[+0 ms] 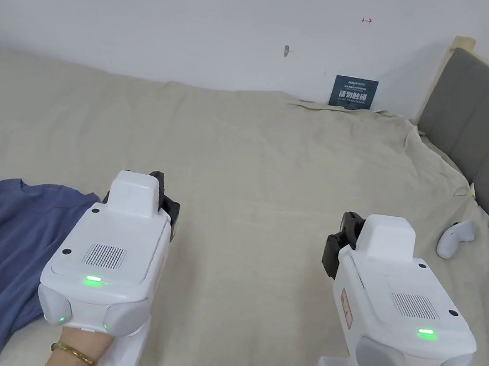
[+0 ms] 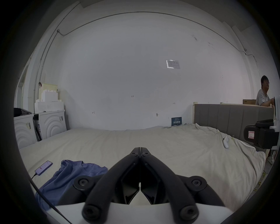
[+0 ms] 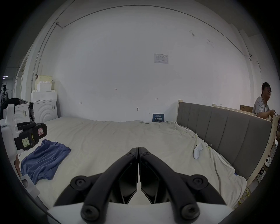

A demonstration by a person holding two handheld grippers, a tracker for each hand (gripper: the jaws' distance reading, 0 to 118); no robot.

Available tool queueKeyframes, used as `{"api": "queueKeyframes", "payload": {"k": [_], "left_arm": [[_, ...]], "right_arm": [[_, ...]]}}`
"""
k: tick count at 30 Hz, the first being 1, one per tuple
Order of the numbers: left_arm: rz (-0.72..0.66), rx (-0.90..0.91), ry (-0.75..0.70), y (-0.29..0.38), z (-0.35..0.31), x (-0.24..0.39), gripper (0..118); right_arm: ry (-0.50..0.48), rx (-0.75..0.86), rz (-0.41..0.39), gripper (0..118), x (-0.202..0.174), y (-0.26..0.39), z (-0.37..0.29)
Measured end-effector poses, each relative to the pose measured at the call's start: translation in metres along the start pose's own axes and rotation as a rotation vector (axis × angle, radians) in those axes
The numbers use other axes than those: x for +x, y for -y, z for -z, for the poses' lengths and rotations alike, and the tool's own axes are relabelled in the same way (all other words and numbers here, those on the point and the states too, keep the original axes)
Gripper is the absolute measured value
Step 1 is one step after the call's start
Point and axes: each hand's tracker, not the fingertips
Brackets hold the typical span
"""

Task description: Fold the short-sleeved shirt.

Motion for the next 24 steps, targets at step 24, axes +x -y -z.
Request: {"api": "queueKeyframes", "payload": {"k": [24], "left_arm": [[-0.022, -0.004, 0.009, -0.0015, -0.0035, 0.0022, 0]], "right_arm": [[0.001, 0.004, -0.008, 0, 0.0018, -0.0019, 0.0002]]}}
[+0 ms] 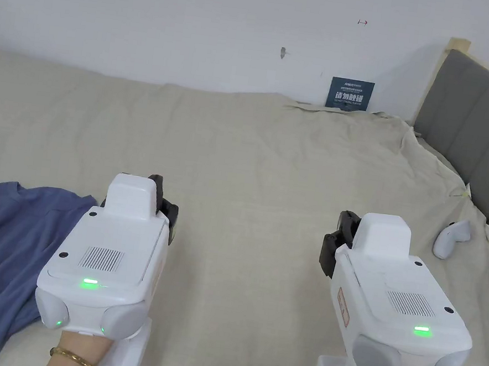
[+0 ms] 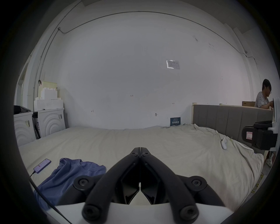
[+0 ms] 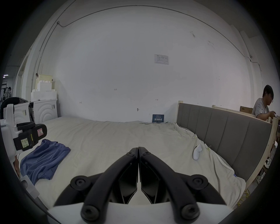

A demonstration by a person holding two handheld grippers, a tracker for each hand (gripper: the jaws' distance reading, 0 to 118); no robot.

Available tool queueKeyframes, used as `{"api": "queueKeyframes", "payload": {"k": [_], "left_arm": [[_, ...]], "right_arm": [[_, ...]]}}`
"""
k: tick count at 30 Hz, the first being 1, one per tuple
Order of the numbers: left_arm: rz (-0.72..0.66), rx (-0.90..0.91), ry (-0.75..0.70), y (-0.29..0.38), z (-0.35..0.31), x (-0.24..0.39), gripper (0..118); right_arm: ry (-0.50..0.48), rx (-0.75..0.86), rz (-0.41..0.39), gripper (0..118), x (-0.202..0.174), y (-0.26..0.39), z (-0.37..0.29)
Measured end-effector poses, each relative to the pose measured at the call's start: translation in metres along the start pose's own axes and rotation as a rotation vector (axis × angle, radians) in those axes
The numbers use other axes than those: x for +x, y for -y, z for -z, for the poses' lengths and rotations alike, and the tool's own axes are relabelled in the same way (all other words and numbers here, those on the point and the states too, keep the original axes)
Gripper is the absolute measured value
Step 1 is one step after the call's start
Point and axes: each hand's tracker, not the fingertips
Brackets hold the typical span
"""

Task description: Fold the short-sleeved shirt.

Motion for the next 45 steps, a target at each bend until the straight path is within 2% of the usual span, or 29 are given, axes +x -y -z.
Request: {"api": "queueKeyframes", "payload": {"k": [15, 25, 32, 39, 45], "left_arm": [[-0.005, 0.009, -0.033, -0.002, -0.002, -0.011, 0], [-0.025, -0.016, -0.224, 0.005, -0.028, -0.081, 0], [-0.028, -0.033, -0.361, 0.013, -0.059, -0.129, 0], [-0.030, -0.053, -0.440, 0.019, -0.082, -0.158, 0], [-0.040, -0.061, -0.473, 0.024, -0.088, -0.170, 0]], "right_arm": [[-0.030, -0.001, -0.012, 0, -0.010, -0.002, 0.005], [-0.252, -0.003, -0.073, 0, -0.090, -0.003, 0.026], [-0.399, 0.000, -0.084, 0, -0.149, -0.006, 0.032], [-0.486, 0.007, -0.085, 0, -0.185, -0.008, 0.032], [-0.519, 0.005, -0.093, 0, -0.198, -0.009, 0.032]]}}
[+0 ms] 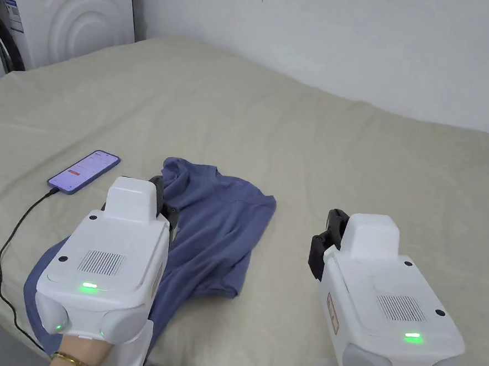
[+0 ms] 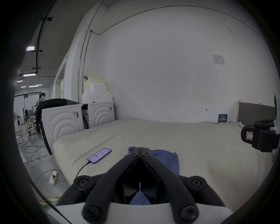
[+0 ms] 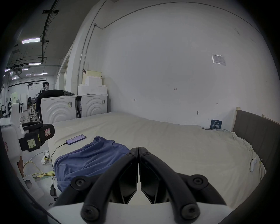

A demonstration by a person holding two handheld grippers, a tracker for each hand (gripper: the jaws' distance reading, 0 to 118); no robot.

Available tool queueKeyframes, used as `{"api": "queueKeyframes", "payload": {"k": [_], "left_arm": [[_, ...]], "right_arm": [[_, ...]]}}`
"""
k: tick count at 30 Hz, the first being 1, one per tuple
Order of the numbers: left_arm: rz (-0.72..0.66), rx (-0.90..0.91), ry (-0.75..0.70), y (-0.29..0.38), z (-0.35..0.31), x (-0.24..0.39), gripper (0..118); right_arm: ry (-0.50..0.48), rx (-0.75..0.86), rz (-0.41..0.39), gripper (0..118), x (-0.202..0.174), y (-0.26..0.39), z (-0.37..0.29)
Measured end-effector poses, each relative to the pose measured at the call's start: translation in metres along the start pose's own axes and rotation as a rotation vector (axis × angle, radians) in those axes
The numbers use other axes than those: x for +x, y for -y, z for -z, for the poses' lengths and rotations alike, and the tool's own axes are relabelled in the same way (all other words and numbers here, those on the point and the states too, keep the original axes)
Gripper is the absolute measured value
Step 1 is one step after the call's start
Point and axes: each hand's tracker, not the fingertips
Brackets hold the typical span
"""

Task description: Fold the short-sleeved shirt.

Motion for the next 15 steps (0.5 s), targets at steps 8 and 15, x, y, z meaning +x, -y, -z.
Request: {"api": "queueKeyframes", "payload": {"k": [8, 15], "left_arm": [[-0.058, -0.065, 0.016, 0.003, 0.019, -0.003, 118], [-0.047, -0.140, 0.077, -0.004, 0.053, -0.002, 118]], "right_arm": [[0.007, -0.015, 0.003, 0, 0.005, 0.000, 0.005], [0.031, -0.027, 0.004, 0, 0.013, 0.001, 0.009]]}}
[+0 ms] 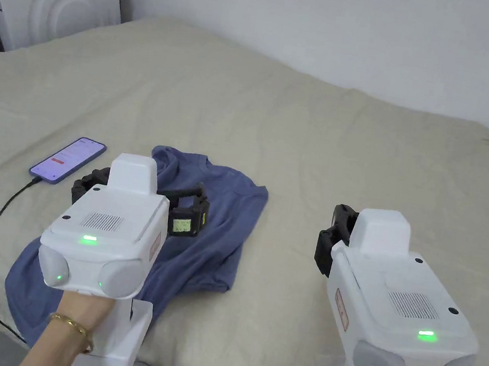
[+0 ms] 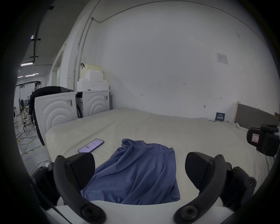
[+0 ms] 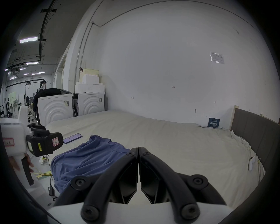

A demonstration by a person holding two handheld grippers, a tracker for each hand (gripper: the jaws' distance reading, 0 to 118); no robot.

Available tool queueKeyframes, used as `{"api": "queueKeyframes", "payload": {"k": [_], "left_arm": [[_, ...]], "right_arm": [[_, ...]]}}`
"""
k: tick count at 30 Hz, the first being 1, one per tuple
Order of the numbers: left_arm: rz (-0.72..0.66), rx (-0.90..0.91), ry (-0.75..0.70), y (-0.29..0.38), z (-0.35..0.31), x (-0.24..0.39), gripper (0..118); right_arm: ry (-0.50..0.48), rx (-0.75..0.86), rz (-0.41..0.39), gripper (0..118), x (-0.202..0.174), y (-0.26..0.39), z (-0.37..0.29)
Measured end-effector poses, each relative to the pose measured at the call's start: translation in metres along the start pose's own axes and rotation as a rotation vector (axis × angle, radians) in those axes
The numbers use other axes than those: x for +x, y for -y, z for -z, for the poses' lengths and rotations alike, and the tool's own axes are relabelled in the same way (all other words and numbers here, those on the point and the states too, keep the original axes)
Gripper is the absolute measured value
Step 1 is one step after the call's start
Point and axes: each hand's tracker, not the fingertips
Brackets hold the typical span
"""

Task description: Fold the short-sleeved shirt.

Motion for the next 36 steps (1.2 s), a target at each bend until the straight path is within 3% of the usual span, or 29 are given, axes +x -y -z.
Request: {"api": "queueKeyframes", "payload": {"k": [13, 22, 26, 32, 33, 36], "left_arm": [[0.150, -0.532, 0.140, -0.039, 0.182, 0.002, 118], [0.265, -0.842, 0.134, -0.007, 0.299, 0.022, 118], [0.237, -0.892, 0.108, 0.007, 0.326, 0.023, 115], [0.185, -0.951, 0.138, 0.010, 0.337, 0.022, 90], [0.175, -0.946, 0.172, 0.008, 0.333, 0.021, 82], [0.171, -0.937, 0.204, 0.004, 0.325, 0.027, 36]], "right_arm": [[0.019, -0.050, 0.029, 0, 0.008, 0.002, 0.034], [0.029, -0.087, 0.046, 0, 0.024, 0.006, 0.072], [0.044, -0.100, 0.028, 0, 0.026, 0.011, 0.083], [0.038, -0.142, 0.030, 0, 0.027, 0.023, 0.094], [0.037, -0.148, 0.035, 0, 0.028, 0.025, 0.094], [0.035, -0.160, 0.059, 0, 0.028, 0.028, 0.092]]}}
